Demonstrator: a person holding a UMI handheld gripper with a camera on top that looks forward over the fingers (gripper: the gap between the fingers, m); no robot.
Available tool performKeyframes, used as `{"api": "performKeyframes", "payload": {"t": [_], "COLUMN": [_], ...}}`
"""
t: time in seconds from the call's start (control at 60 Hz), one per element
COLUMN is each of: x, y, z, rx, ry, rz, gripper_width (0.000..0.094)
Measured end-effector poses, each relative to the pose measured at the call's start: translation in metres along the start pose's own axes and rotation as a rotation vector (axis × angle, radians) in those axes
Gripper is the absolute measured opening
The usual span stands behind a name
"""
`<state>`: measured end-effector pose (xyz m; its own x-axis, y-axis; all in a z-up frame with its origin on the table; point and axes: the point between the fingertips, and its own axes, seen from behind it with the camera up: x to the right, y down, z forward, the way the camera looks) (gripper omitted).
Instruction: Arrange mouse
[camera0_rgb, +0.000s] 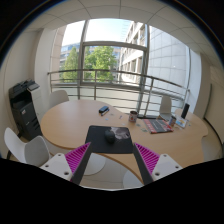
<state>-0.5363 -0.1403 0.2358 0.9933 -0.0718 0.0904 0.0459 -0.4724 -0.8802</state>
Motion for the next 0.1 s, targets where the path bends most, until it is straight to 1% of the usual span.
{"api": "performKeyframes", "payload": {"t": [0.1], "x": [0.0002], "y": [0.0022], "z": [-0.0071], "rx": [-0.008], "ry": [0.000], "rz": [0.001], "gripper_width": [0.0845]}}
